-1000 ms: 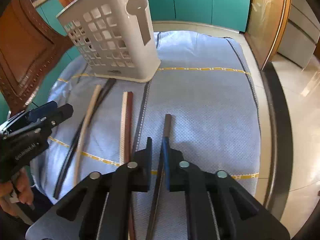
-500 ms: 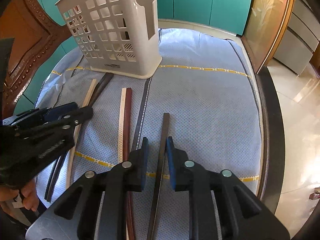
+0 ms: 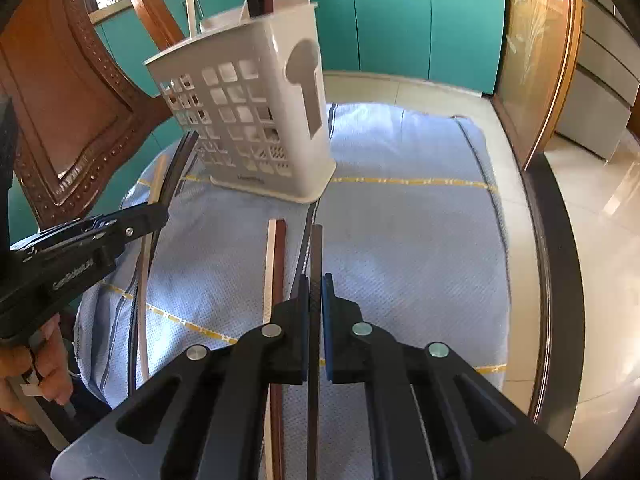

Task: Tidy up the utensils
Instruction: 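Lift both held chopsticks off the cloth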

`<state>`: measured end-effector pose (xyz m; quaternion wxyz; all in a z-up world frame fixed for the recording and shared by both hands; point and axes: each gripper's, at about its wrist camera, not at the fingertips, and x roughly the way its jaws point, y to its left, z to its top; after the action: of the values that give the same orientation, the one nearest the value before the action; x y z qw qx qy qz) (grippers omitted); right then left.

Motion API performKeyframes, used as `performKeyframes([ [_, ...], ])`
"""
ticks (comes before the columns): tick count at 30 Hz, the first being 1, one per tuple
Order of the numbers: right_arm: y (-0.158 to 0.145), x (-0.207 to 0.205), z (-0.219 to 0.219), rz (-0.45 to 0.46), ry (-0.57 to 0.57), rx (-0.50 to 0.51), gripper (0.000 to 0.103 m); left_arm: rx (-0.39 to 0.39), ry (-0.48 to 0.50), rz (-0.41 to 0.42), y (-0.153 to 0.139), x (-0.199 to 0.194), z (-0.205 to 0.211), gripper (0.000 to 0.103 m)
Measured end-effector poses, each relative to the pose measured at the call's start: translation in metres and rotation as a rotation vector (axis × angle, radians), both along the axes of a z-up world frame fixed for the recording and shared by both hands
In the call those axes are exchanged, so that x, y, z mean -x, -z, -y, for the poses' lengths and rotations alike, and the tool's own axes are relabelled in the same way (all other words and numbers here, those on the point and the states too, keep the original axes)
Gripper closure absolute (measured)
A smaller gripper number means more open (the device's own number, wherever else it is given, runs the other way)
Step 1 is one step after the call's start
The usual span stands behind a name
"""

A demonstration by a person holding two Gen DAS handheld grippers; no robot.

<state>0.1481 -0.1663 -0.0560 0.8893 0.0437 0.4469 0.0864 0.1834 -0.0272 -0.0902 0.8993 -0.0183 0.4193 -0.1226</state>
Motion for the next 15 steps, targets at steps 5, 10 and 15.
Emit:
performKeyframes([
  [5, 0.006, -0.001, 0.003, -0.033, 0.012, 0.004, 0.096, -0.004, 0.002, -0.019, 0.005, 0.0, -0.005, 0.09],
  [10, 0.007, -0.001, 0.005, -0.043, 0.016, 0.009, 0.096, 0.007, -0.008, -0.019, 0.005, 0.002, -0.014, 0.09],
  [15, 0.011, -0.004, 0.005, -0.053, 0.021, 0.015, 0.096, -0.03, -0.048, -0.051, 0.011, -0.005, -0.023, 0.09],
])
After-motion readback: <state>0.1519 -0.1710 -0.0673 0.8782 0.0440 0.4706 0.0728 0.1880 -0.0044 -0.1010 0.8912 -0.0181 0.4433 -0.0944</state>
